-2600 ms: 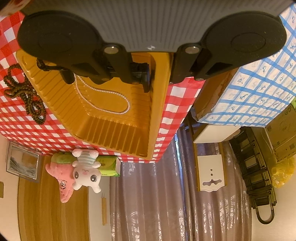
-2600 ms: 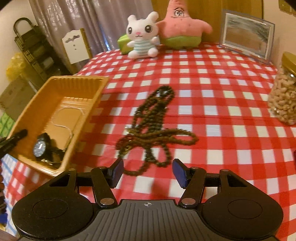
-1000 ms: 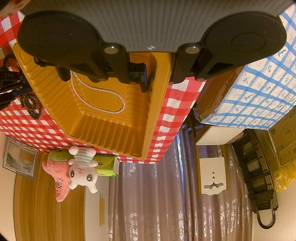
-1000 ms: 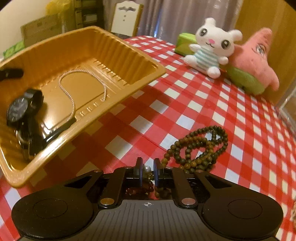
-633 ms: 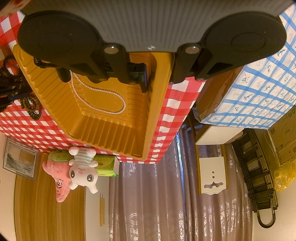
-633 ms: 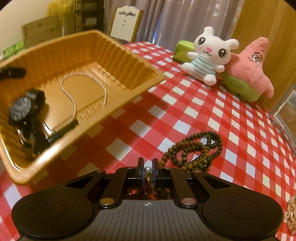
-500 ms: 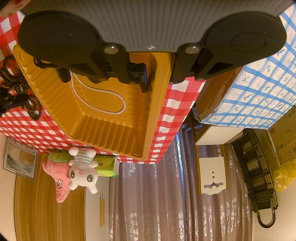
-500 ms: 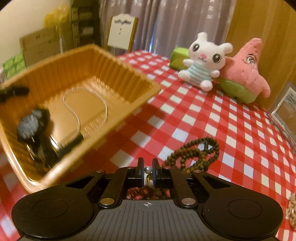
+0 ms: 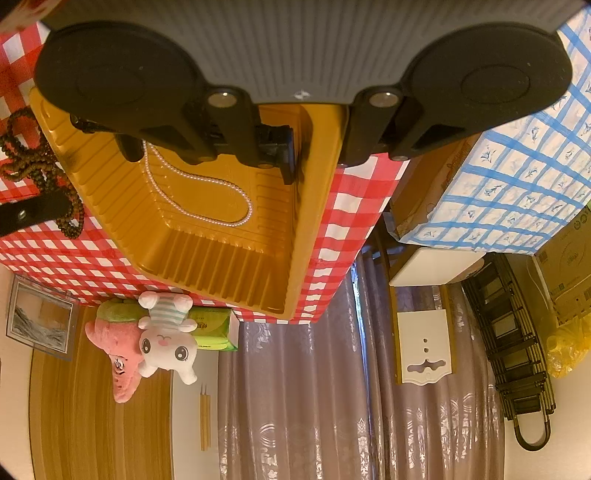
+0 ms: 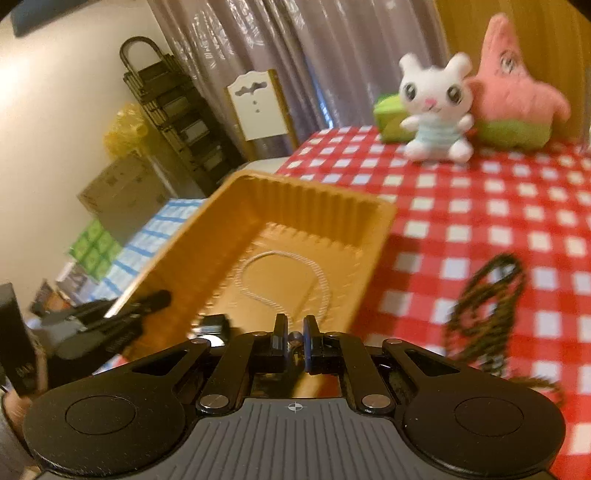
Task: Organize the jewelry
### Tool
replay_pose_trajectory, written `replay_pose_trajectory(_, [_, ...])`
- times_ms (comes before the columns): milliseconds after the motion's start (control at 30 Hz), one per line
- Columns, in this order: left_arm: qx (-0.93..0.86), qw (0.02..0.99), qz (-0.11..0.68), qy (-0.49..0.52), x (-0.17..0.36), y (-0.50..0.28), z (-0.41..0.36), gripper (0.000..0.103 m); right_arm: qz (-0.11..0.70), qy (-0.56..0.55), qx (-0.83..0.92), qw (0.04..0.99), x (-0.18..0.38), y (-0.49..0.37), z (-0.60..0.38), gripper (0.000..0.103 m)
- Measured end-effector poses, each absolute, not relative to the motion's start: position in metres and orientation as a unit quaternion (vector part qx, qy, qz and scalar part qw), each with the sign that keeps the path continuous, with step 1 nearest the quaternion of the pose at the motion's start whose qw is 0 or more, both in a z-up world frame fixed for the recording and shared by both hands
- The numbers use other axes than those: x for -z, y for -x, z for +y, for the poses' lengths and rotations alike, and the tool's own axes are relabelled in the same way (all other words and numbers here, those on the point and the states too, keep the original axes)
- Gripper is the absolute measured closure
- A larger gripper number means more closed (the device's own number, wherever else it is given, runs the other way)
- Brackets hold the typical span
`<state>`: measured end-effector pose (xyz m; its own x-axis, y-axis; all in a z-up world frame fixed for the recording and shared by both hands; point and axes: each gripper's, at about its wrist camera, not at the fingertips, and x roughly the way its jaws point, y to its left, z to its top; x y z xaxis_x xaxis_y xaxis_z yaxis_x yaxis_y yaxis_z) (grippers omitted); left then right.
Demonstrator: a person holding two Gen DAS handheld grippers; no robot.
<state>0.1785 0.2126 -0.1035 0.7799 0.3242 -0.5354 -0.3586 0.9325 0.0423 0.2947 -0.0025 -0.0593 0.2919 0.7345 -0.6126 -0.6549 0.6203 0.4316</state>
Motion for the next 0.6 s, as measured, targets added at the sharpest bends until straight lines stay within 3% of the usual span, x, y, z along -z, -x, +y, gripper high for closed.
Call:
replay_pose_trajectory(500, [-0.182,0.942,0.279,0.031,0.100,-0.177,0.212,0.095,0.422,-0.050,-0.441,0.791,0.069,-0.295,0.041,0.093])
replay_pose_trajectory(600, [-0.182,0.942,0.280,0.031,0.100,-0.177,0.213,0.094,0.414,-0.056,-0.441,0.794,0.066,-0.294,0.040,0.068])
